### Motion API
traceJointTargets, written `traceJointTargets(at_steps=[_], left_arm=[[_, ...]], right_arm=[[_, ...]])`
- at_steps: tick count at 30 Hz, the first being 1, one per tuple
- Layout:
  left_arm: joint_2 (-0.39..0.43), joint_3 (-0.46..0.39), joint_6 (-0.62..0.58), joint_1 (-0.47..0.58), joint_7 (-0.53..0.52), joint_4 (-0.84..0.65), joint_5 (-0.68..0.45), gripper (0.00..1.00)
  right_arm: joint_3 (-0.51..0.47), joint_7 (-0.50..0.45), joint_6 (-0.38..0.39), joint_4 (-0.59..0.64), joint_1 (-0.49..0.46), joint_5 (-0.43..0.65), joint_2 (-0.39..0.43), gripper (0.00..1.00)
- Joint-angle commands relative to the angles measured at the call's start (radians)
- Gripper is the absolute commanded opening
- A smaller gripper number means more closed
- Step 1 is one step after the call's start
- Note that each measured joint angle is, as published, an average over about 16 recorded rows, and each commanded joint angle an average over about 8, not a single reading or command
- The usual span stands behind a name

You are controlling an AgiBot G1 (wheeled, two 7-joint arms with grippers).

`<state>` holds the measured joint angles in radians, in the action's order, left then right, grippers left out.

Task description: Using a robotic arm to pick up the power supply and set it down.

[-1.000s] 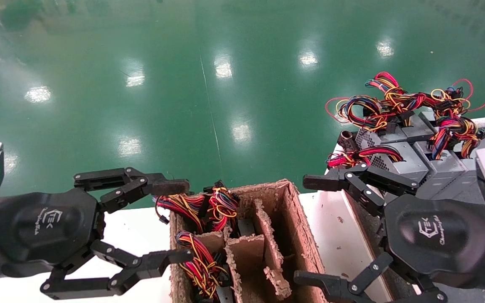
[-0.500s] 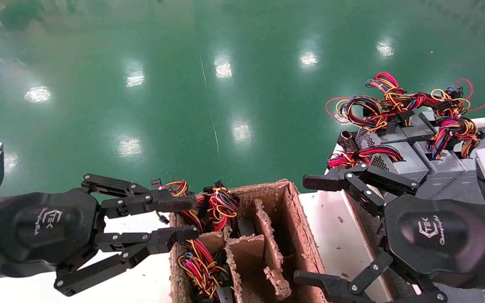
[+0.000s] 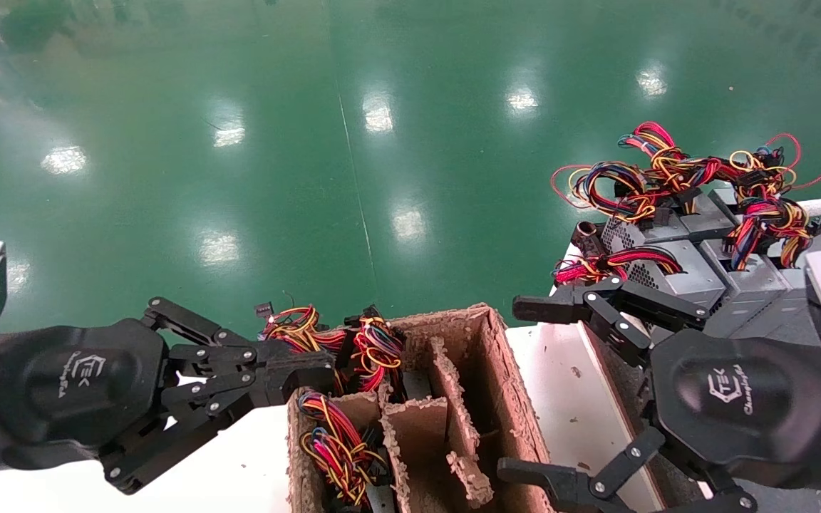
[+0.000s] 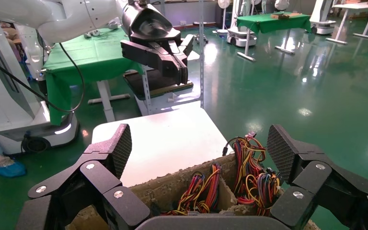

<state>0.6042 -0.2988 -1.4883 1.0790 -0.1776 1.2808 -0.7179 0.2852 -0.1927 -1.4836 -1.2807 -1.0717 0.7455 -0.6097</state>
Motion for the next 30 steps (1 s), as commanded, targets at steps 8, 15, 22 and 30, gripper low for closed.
traceJointTargets(at_steps=[8, 15, 22, 30], left_arm=[[0.0, -0.001, 0.0, 0.0, 0.0, 0.0, 0.0, 1.0], [0.0, -0.001, 0.0, 0.0, 0.001, 0.0, 0.0, 1.0], [0.0, -0.001, 0.0, 0.001, 0.001, -0.001, 0.001, 1.0], [0.0, -0.002, 0.0, 0.001, 0.001, -0.001, 0.001, 1.0]], right_arm=[[0.032, -0.03, 0.041, 0.002, 0.0, 0.068, -0.006, 1.0], [0.101, -0.089, 0.087, 0.019, -0.027, 0.177, -0.058, 1.0], [0.181, -0.128, 0.118, 0.057, -0.06, 0.288, -0.152, 1.0], [0.24, -0.153, 0.131, 0.09, -0.085, 0.353, -0.244, 1.0]])
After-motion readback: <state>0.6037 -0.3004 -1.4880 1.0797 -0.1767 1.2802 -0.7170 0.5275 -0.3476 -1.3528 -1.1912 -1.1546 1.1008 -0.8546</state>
